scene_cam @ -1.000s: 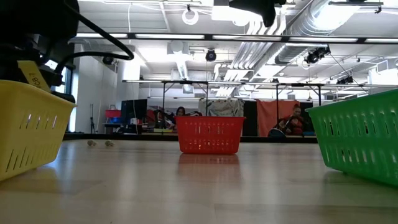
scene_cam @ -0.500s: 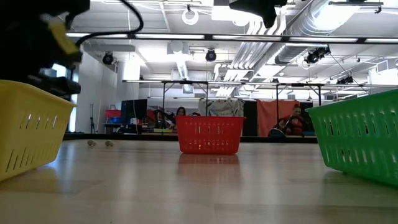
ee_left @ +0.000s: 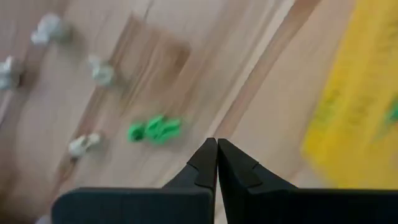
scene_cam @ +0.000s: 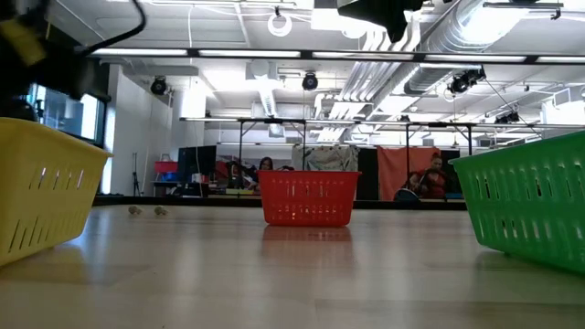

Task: Sort Halloween decoration
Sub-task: Put the green skeleton toy into the yellow bin

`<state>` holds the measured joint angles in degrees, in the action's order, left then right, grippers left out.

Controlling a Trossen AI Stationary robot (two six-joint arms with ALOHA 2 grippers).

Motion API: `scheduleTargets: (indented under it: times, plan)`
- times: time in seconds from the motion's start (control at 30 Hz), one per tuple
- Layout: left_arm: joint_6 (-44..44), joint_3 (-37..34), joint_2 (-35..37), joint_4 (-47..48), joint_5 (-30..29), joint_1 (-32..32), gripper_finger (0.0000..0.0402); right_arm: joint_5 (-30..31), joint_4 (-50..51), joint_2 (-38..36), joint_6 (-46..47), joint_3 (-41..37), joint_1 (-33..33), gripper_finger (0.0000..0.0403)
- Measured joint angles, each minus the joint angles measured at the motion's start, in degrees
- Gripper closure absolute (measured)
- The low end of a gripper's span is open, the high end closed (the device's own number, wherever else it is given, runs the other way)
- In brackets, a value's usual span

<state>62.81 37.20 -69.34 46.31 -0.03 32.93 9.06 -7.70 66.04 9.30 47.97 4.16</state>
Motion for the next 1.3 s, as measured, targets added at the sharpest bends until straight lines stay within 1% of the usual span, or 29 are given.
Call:
scheduleTargets:
  times: [0.1, 0.23, 0.33, 0.47, 0.57, 0.67, 0.73, 0.83, 1.0, 1.2, 1.3]
  plan:
    - [-4.3, -1.7, -0.3, 0.5, -0.3, 2.6, 0.0391, 0.0, 0.2, 0.0, -0.3, 0.0, 0.0, 0.0204]
    - [-13.6, -1.8, -0.2, 0.2, -2.4, 2.9, 0.0359, 0.0, 0.2, 0.0, -0.3, 0.0, 0.0, 0.0204]
    - [-21.4, -1.8, -0.3, 1.2, -3.6, 2.8, 0.0322, 0.0, 0.2, 0.0, -0.3, 0.0, 0.0, 0.0204]
    - [-27.9, -1.8, -1.1, 4.0, -4.9, 2.6, 0.0263, 0.0, 0.2, 0.0, 0.9, 0.0, 0.0, 0.0204]
    - [-31.9, -1.8, -2.7, 4.0, -5.2, 2.6, 0.0222, 0.0, 0.2, 0.0, 1.0, 0.0, 0.0, 0.0204]
    - [-36.3, -1.8, -4.9, 2.9, -5.2, 2.6, 0.0192, 0.0, 0.2, 0.0, 1.0, 0.0, 0.0, 0.0204]
    - [-38.3, -1.8, -6.7, 2.8, -5.2, 2.5, 0.0180, 0.0, 0.2, 0.0, 1.2, 0.0, 0.0, 0.0204]
    - [-38.4, -1.8, -9.4, 2.6, -5.2, 2.3, 0.0173, 0.0, 0.2, 0.0, 1.2, 0.0, 0.0, 0.0204]
    - [-39.2, -1.5, -12.5, 0.8, -4.9, 2.3, 0.0174, 0.0, 0.2, 0.0, 1.2, 0.0, 0.0, 0.0204]
    - [-41.2, -1.5, -13.3, 0.2, -4.4, 2.3, 0.0189, 0.1, 0.2, 0.0, 3.3, 0.0, 0.0, 0.0204]
    - [-43.3, -1.6, -13.3, -0.3, -3.1, 2.3, 0.0202, 0.1, 0.2, 0.0, 3.3, 0.0, 0.0, 0.0204]
